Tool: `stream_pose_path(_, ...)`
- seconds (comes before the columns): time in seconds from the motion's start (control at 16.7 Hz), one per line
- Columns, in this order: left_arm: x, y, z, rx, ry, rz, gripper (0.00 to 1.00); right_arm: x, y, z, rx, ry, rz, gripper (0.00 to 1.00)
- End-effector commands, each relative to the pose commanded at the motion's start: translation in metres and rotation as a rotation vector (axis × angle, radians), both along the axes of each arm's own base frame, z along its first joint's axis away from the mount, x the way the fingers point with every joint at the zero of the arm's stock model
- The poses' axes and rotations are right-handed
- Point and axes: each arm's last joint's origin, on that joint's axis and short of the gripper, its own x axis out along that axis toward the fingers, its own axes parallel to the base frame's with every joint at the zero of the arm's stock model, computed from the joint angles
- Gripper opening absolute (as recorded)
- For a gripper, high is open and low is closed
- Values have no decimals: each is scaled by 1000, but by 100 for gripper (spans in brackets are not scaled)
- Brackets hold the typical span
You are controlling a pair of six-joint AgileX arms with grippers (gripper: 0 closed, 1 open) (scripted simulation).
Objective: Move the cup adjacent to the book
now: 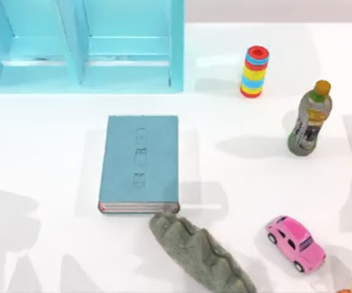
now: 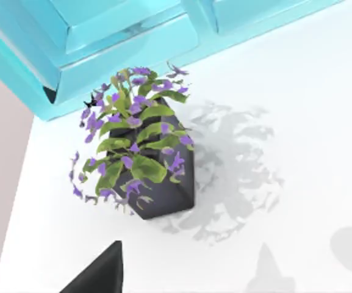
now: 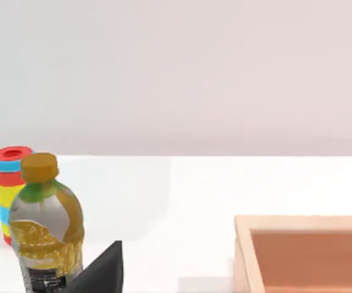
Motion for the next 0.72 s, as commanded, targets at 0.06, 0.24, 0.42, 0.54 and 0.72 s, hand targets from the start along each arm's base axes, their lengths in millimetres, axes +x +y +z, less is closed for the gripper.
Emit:
stream_pose_path(0.06, 2, 3, 1, 59, 89, -15, 100, 0, 0, 0, 0, 0, 0, 100)
stream_pose_path(0.24, 8, 14, 3, 207, 384, -98, 100, 0, 0, 0, 0, 0, 0, 100)
stream_pose_path(0.42, 14, 28, 5, 301, 680, -246, 100, 0, 0, 0, 0, 0, 0, 100)
stream_pose_path(0.54, 20, 39, 9, 335, 848, -376, 100, 0, 0, 0, 0, 0, 0, 100)
stream_pose_path(0.72, 29, 60, 17, 362, 1024, -597, 100, 0, 0, 0, 0, 0, 0, 100)
